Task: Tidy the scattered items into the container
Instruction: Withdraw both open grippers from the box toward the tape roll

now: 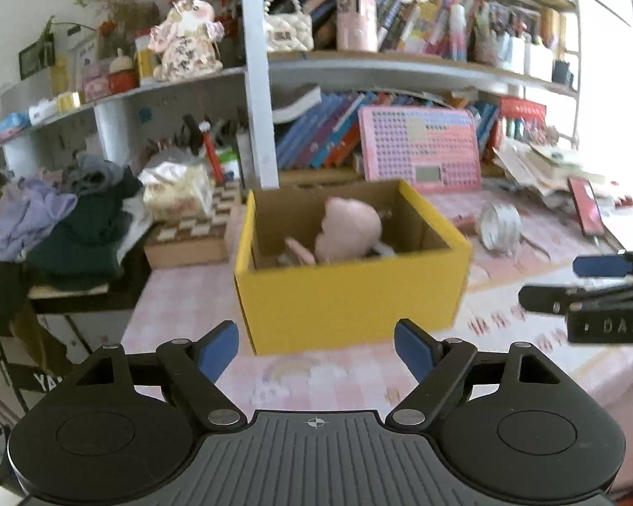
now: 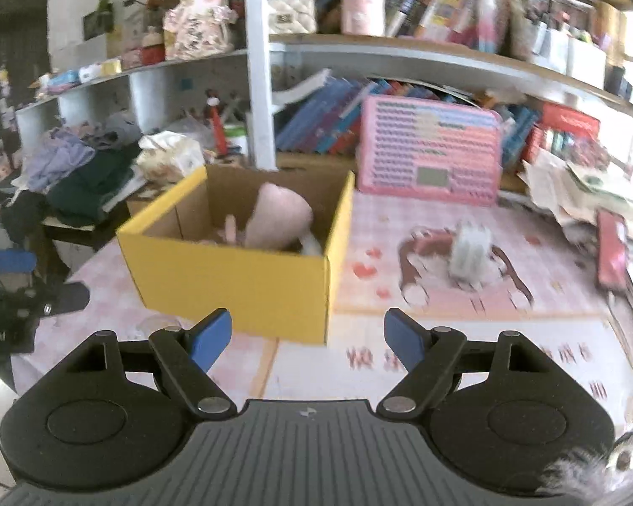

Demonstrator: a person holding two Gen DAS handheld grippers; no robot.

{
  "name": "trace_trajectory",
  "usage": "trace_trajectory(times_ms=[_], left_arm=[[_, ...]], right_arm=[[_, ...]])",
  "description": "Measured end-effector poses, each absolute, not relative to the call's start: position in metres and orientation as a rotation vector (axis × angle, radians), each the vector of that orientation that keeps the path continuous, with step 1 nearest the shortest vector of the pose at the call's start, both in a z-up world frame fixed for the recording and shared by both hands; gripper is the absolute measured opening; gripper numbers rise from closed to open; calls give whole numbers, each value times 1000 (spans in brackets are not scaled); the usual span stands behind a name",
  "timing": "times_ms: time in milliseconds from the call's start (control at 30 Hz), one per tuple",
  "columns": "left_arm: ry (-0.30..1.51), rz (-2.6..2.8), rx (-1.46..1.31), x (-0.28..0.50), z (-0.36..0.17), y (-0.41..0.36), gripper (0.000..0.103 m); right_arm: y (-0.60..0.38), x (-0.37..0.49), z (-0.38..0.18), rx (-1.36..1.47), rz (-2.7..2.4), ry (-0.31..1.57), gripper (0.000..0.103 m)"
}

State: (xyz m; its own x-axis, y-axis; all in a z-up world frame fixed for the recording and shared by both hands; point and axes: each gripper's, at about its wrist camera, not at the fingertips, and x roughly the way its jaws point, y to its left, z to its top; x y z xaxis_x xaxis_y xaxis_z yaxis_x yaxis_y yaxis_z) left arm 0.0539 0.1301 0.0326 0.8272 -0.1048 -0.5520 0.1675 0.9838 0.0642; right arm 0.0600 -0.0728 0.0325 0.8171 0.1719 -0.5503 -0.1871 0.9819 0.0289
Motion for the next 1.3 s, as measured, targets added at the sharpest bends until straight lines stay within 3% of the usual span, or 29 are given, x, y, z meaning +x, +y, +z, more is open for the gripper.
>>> trace_trajectory(times_ms=[567, 1300], left_arm=[[703, -269, 182, 28, 0, 95, 93], [773, -439, 259, 88, -18, -19, 93]], right_arm=[[-80, 13, 11, -44, 74, 677, 82], [-176, 64, -9, 1, -21, 773, 83]])
